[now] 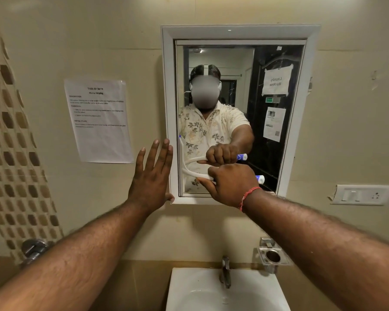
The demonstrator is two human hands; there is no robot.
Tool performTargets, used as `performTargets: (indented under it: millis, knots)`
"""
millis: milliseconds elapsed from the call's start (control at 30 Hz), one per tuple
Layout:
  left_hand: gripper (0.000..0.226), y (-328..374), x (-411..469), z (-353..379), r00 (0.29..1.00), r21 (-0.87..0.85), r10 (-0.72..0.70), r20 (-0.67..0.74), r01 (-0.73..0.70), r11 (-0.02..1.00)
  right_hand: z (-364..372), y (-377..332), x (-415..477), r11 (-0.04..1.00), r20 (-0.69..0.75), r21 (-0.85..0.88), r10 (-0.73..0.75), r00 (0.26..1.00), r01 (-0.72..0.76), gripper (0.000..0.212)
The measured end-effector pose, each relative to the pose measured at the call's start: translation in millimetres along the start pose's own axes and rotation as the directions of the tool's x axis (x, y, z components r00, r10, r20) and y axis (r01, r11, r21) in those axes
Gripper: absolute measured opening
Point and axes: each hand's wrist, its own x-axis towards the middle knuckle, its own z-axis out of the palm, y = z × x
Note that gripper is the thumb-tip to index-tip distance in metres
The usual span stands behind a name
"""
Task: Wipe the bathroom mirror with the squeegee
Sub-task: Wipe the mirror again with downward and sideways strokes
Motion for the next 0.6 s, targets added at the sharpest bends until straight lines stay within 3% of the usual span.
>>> performTargets:
  millis: [367, 600]
  knots:
    - [0.176, 3, -3, -5, 1.0, 0.018, -0.021, 0.008, 0.021, 1.0, -11, 59, -39, 0.996, 0.064, -0.049, 0.073, 0.995, -0.07, 0.067]
    - [0.186, 0, 1, -10, 0.999, -0.025, 0.0, -0.05, -0.001, 1.0, -28, 92, -67, 0.996, 0.029, -0.052, 0.079, 0.996, -0.078, 0.047]
